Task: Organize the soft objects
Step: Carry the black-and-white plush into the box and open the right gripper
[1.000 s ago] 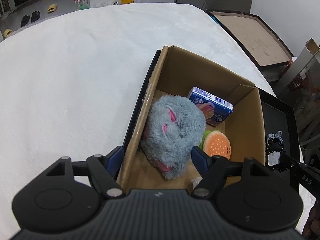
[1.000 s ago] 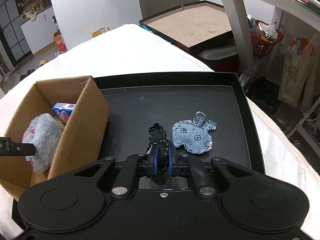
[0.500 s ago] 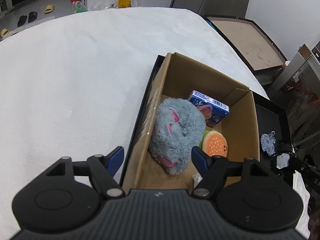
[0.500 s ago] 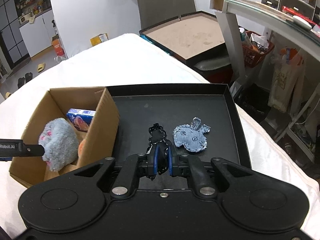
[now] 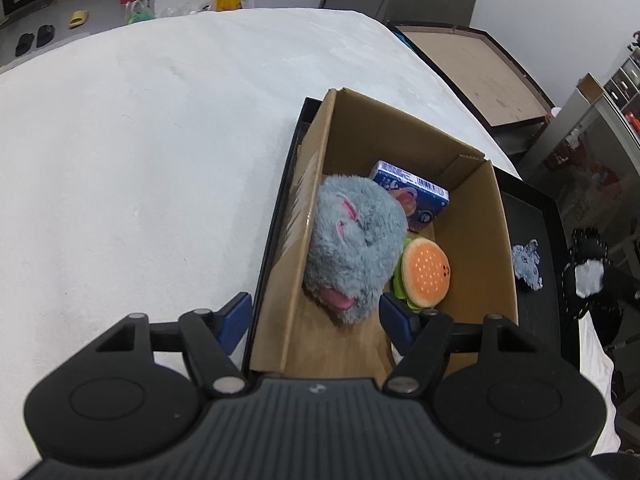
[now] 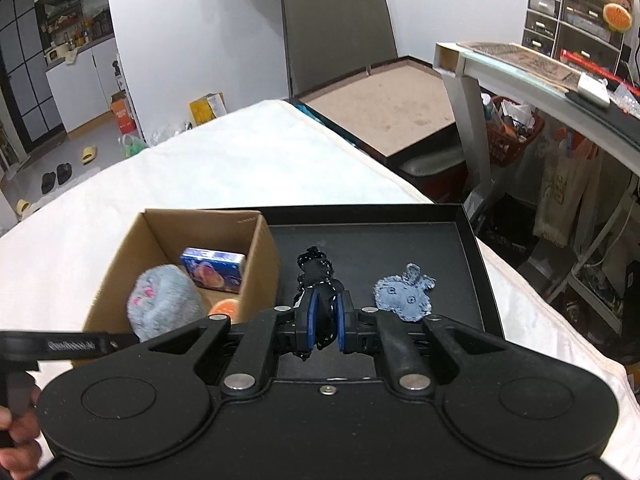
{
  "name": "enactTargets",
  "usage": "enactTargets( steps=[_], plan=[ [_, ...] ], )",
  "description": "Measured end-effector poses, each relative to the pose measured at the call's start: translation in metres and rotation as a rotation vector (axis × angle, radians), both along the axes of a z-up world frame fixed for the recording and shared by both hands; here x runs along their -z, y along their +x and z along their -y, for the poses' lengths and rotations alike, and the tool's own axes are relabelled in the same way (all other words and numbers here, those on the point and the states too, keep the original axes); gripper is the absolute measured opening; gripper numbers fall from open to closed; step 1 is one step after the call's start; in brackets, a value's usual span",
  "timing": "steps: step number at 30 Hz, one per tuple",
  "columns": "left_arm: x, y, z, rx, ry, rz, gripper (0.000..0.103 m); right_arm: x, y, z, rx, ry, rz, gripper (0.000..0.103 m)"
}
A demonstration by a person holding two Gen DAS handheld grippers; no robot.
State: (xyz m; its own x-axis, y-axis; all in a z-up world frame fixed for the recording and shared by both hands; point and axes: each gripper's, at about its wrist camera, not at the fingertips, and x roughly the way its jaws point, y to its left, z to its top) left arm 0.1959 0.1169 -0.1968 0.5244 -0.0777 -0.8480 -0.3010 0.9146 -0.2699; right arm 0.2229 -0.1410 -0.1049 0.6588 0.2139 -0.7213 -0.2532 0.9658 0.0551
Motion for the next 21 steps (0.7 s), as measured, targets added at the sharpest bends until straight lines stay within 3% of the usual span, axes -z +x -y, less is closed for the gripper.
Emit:
enactTargets(
  steps=[9, 11, 16, 21],
  plan=[
    [0.005, -0.011, -0.008, 0.011, -0.016, 0.015, 0.054, -0.01, -0.015, -0.027, -0.038, 0.006, 0.013, 0.011],
    [0.01, -0.013, -0.012, 0.002, -0.026, 0.001, 0.041, -0.011, -0.018, -0.035, -0.05, 0.007, 0.011, 0.011],
    [0.011, -0.017, -0.022, -0.028, -0.061, 0.008, 0.023, -0.016, -0.024, -0.058, -0.091, 0.004, 0.018, 0.011],
    [0.012, -0.019, -0.023, -0.024, -0.06, 0.016, 0.022, -0.017, -0.031, -0.078, -0.118, 0.004, 0.009, 0.011]
  ],
)
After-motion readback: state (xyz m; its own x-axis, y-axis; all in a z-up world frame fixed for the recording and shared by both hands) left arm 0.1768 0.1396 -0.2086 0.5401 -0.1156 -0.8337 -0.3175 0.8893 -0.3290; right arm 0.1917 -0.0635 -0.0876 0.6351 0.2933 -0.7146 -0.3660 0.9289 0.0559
